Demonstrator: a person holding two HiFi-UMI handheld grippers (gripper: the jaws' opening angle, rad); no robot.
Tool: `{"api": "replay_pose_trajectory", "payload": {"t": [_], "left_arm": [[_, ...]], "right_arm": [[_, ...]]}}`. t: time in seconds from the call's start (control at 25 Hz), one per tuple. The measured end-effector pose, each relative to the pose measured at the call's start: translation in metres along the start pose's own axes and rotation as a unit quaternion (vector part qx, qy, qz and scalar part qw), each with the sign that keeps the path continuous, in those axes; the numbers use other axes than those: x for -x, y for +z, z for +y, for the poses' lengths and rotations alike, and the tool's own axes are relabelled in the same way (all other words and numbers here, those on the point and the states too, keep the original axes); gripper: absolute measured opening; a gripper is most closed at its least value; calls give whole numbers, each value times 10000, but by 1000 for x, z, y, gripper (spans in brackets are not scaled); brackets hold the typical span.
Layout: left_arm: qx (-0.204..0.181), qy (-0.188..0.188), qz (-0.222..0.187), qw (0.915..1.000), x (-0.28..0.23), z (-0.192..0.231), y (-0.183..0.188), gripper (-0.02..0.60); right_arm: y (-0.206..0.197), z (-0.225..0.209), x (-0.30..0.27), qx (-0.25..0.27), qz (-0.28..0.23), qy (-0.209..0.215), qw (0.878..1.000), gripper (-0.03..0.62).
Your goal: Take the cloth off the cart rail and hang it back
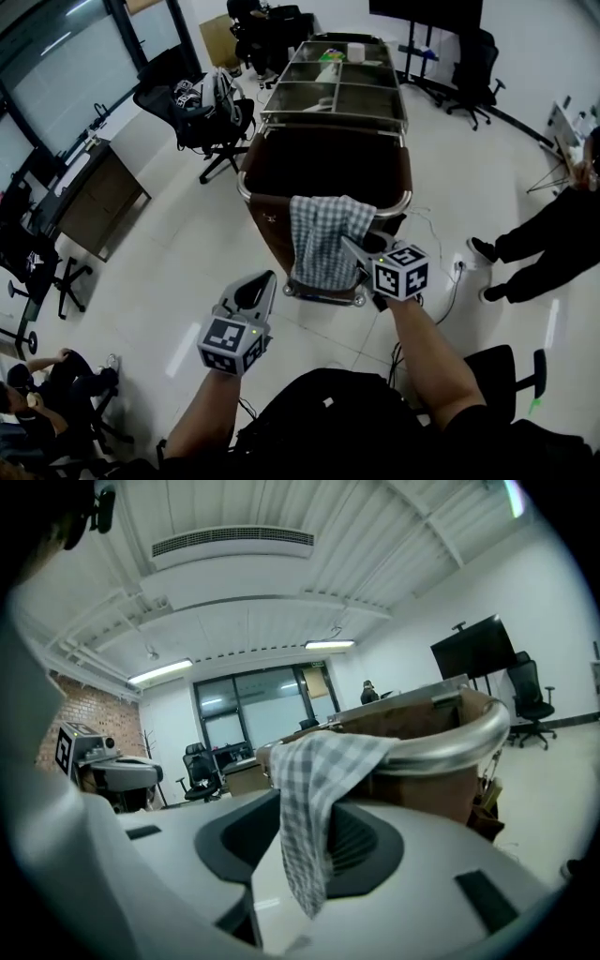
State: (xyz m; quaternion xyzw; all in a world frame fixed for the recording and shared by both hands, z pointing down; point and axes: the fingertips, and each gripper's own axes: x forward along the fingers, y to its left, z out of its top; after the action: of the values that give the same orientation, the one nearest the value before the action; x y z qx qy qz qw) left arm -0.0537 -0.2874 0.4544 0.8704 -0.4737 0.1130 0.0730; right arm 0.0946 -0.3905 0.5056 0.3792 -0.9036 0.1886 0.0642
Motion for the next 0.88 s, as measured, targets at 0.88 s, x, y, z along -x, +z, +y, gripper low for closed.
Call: {"api": "replay_pose_trajectory", "payload": {"t": [0.88], "left_arm": [[196, -352, -242, 9989, 97, -7, -14, 0]], "right_arm": [[-5, 91, 62, -274, -449, -263, 9983, 15]]}}
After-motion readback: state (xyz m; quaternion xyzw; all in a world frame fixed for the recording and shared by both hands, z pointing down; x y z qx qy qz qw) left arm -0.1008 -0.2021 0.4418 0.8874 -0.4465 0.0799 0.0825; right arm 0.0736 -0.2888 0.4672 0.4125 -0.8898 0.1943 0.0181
